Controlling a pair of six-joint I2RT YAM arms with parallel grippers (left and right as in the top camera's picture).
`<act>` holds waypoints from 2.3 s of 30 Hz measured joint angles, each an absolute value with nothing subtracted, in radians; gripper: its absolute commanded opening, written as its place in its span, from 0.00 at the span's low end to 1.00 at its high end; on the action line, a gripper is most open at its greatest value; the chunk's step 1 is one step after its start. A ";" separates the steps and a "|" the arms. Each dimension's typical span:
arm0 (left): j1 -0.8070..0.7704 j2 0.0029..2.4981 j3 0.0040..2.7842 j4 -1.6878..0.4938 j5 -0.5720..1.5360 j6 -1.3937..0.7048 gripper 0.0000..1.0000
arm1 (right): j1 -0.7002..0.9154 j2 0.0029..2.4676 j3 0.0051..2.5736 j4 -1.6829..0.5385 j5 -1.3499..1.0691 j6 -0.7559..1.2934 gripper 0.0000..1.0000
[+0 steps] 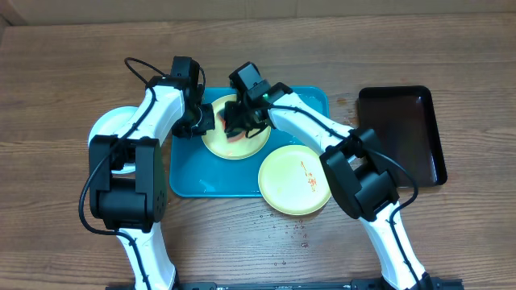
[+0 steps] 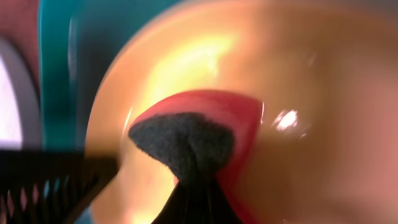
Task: Clean dirty plates on tray and stack at the side
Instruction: 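Scrub the yellow plate with the sponge while left gripper holds it, then raise the sponge with right gripper away from the plate, then lift the yellow plate with left gripper and stack it on the white plate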
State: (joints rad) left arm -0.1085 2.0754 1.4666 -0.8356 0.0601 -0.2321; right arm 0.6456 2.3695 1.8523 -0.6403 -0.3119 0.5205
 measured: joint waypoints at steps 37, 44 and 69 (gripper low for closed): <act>-0.109 2.075 1.466 -0.833 0.069 -0.232 0.04 | 0.632 2.431 1.996 -0.870 -0.355 0.483 0.04; -0.108 2.075 1.480 -0.858 0.068 -0.232 0.04 | 0.599 2.417 2.005 -1.010 -0.437 0.396 0.04; -0.173 1.637 1.559 -1.061 -0.410 -0.228 0.04 | 0.226 2.024 2.010 -1.064 -0.437 0.320 0.04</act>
